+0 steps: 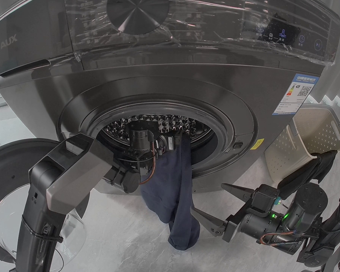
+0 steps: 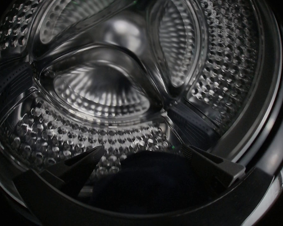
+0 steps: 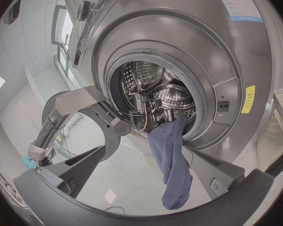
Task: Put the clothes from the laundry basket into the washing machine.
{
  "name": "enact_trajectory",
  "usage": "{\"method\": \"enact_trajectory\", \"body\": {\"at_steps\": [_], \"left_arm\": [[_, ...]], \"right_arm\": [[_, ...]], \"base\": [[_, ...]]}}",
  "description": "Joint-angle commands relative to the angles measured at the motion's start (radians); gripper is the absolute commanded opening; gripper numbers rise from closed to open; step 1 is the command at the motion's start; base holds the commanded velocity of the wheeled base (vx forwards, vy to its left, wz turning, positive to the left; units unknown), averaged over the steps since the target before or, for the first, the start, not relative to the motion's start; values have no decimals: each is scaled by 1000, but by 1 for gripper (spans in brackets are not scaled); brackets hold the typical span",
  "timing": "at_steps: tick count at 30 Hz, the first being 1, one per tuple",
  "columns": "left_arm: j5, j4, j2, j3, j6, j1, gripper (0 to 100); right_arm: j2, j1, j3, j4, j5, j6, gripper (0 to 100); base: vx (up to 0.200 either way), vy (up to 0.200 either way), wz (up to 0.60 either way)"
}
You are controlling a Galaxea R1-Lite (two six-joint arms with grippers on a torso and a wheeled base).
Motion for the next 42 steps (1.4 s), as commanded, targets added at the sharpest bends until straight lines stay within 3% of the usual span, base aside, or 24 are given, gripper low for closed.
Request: {"method": "enact_trajectory", "body": {"at_steps": [1,10,11,23,29,34,40,41,42], "left_arm": [[-43,3,-163,211,4,-55,100],[-96,4,-155,319,16,-74,100],[-96,4,-146,316,17,-72,0],[-89,-8,-98,211,14,-43,0],[-4,-29,-31,-100,-7,14,0],[5,-3,43,-327,-18,32,0],[6,7,54,-382,-42,35,0],[6,7,54,-382,-44,35,100],[12,4,52,-370,-44,34,100]], "right_arm": [[3,1,-2,0,0,0,100],[2,1,-2,0,0,0,100],[2,1,-2,0,1,0,100],[3,1,-5,-2,1,1,100],[3,1,-10,-2,1,1,100],[3,4,-10,-2,3,1,100],[-1,3,-10,-2,3,1,100],[-1,3,-10,-2,3,1,100],[0,3,-10,-2,3,1,100]], "base": [[0,0,0],[0,0,0],[0,0,0],[0,0,0],[0,0,0],[0,0,0],[0,0,0],[0,0,0],[0,0,0]]}}
